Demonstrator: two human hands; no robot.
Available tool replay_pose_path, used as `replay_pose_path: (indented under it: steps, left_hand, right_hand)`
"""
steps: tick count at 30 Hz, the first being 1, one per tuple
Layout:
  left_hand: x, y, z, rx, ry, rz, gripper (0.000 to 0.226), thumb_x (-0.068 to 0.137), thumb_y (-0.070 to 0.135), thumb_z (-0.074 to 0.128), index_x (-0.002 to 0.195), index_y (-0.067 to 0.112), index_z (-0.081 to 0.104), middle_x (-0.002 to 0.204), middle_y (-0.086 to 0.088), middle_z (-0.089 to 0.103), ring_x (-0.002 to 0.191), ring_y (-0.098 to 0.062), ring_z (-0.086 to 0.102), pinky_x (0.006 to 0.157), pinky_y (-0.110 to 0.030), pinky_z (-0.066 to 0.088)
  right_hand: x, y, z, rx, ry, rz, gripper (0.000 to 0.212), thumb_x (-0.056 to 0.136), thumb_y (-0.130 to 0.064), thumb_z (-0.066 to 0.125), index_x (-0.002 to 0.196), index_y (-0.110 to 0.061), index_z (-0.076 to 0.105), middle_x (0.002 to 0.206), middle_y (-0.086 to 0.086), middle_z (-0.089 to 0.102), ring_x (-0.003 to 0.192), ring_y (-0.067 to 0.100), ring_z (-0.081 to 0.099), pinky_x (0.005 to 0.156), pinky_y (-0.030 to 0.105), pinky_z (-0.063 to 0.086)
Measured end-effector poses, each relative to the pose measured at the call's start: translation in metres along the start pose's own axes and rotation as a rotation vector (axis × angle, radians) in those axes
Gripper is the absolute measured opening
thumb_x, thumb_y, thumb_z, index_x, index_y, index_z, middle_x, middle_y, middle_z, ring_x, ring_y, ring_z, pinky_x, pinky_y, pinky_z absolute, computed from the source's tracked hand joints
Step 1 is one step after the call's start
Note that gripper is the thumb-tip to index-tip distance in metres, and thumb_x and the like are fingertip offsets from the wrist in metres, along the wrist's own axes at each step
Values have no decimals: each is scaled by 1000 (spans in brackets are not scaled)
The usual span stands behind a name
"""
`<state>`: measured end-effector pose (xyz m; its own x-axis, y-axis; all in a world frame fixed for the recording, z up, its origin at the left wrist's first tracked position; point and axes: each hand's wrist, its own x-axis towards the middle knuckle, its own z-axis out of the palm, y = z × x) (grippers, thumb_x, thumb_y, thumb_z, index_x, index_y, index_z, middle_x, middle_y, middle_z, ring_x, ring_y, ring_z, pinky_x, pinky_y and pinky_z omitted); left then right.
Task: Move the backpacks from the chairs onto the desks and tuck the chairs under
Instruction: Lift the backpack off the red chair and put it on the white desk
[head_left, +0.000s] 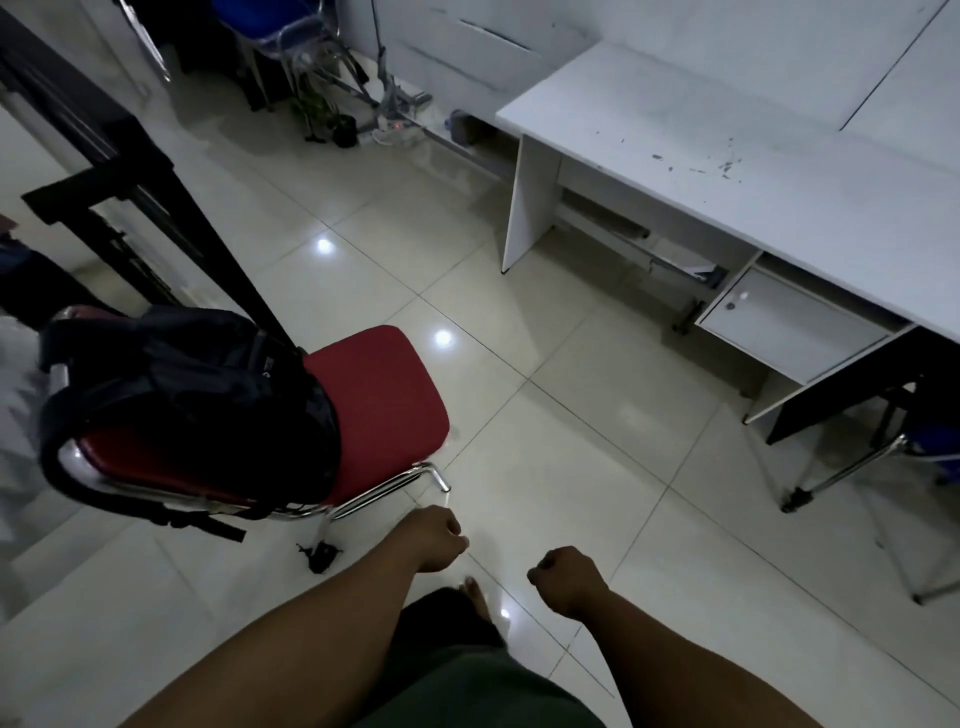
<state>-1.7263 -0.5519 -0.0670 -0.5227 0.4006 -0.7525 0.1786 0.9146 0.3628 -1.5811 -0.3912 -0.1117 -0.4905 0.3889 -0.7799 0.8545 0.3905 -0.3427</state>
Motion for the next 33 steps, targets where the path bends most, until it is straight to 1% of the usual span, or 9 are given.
replay_pose_path:
  steps: [3,7,13,15,18,22,26,28,33]
  left_hand:
    - [-10,-26,4,32,-15,-13,41,94,38,58,129,16,59,139,-5,53,126,-19,51,100,-24,40]
    - [-13,-67,-9,49,-55,-23,43,95,38,57,132,17,57,141,-5,52,126,-20,51,100,-25,41]
    - [7,-115,-72,115,-29,21,41,94,38,59,128,16,61,137,-5,56,124,-21,53,103,-27,44]
    - [15,-129,-97,126,-30,27,30,93,36,61,114,15,66,129,-9,61,118,-24,58,100,-30,47]
    - [29,-156,-128,116,3,40,18,89,30,60,90,13,66,102,-11,68,101,-26,64,89,-31,53]
    - [27,-185,-146,143,-10,59,12,87,28,59,80,18,59,84,-3,60,81,-19,61,86,-34,54]
    - [18,-204,-141,152,-48,73,18,88,32,62,87,14,66,94,-3,66,99,-23,66,90,-33,55]
    - [16,-210,-138,168,-59,77,26,89,33,62,101,11,69,107,-5,68,102,-22,64,92,-31,53]
    - [5,-219,-139,227,-35,167,33,87,37,63,115,21,68,121,-3,64,108,-20,62,96,-30,51]
  right_hand:
    - [-9,-10,17,-50,-39,-5,36,87,-29,57,104,0,69,105,12,73,102,26,66,85,34,53]
    - [-9,-40,35,-70,-21,-11,39,89,-29,57,110,1,68,112,13,71,107,27,64,92,38,53]
    - [0,-105,59,-15,60,0,38,92,-29,55,112,1,68,116,13,70,109,27,62,92,35,52]
    - [1,-134,72,13,73,1,37,92,-29,56,112,-1,69,116,12,69,109,27,62,91,34,52]
    - [0,-180,98,49,85,-27,35,93,-30,56,108,-1,70,114,12,70,107,27,63,86,31,50]
    - [-5,-219,124,83,83,-44,33,92,-29,57,106,-3,71,111,10,71,105,26,63,81,28,48]
    - [-14,-230,138,86,90,-37,33,91,-28,58,106,-2,71,109,12,72,103,26,64,83,30,50]
    - [-18,-230,142,73,82,-37,34,91,-28,57,107,-1,70,110,13,71,104,27,64,85,32,51]
    - [-36,-228,162,65,88,-6,38,91,-26,56,111,5,68,113,18,71,106,29,64,89,37,53]
